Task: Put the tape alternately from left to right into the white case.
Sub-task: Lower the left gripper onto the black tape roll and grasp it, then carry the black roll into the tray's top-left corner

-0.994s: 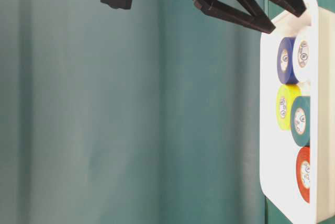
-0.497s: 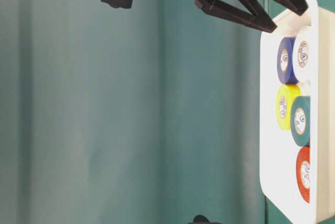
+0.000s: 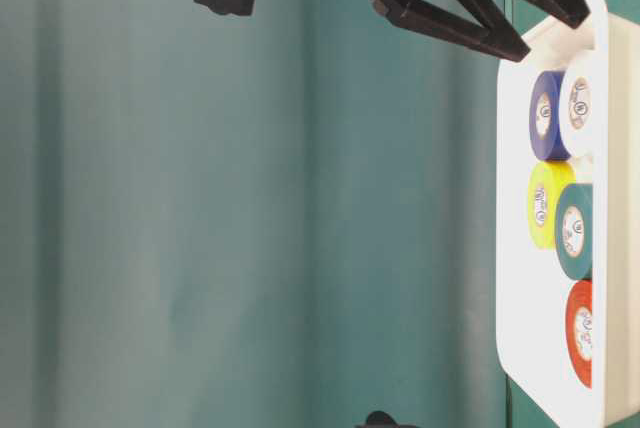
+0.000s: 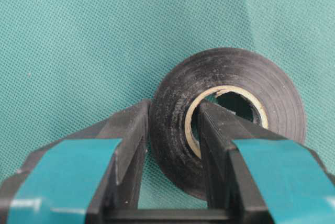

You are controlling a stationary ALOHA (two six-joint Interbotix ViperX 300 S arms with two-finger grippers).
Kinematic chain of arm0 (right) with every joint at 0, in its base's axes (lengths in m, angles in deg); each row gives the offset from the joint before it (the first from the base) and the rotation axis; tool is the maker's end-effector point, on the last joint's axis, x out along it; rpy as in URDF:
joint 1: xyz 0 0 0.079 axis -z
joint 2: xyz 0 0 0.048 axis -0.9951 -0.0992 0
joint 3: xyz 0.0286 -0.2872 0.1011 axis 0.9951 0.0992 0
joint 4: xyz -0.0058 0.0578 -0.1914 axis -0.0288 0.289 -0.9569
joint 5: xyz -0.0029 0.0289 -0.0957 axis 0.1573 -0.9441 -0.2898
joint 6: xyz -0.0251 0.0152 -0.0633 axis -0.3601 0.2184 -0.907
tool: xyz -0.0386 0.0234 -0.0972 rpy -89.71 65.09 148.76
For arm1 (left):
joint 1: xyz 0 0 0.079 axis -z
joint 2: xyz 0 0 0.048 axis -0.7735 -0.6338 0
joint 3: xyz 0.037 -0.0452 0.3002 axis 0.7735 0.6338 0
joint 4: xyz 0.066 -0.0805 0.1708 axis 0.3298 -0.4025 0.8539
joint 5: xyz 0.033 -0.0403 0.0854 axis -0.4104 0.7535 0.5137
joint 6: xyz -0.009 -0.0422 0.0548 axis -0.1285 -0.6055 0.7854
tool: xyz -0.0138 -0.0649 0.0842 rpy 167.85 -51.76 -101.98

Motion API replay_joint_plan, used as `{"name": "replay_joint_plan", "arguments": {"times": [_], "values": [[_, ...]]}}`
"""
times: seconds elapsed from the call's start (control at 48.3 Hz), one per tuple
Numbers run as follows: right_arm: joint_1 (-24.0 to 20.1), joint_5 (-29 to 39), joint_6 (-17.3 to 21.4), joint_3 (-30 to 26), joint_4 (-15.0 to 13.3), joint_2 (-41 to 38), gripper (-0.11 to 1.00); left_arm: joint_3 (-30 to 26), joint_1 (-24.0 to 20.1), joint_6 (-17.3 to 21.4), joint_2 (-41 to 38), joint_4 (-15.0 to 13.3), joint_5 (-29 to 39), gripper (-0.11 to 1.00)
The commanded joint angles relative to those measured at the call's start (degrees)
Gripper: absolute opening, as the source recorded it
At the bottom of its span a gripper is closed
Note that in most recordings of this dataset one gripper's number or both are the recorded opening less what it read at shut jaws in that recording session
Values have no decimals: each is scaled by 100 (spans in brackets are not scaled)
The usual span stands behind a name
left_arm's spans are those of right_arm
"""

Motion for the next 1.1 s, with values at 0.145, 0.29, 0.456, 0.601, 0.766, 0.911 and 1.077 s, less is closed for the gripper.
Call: {"name": "replay_joint_plan", "arguments": {"times": [0.145,0.29,0.456,0.601,0.766,0.911,1.077], "values": [[-18,-26,9,-70,-9,79,78,-220,-26,9,149,-9,9,25],[-18,-26,9,-70,-9,79,78,-334,-26,9,439,-9,123,25],[-18,-44,9,-53,-9,79,78,-404,-62,44,940,-9,299,25],[-18,-44,9,-44,-9,79,78,-404,-229,53,1274,0,316,25],[-18,-44,9,-44,0,79,78,-413,-721,53,1301,0,290,25],[-18,-44,35,-44,-9,79,78,-501,-1354,53,1195,0,246,25],[-18,-44,44,-44,0,70,78,-668,-1934,88,1028,0,149,25]]}}
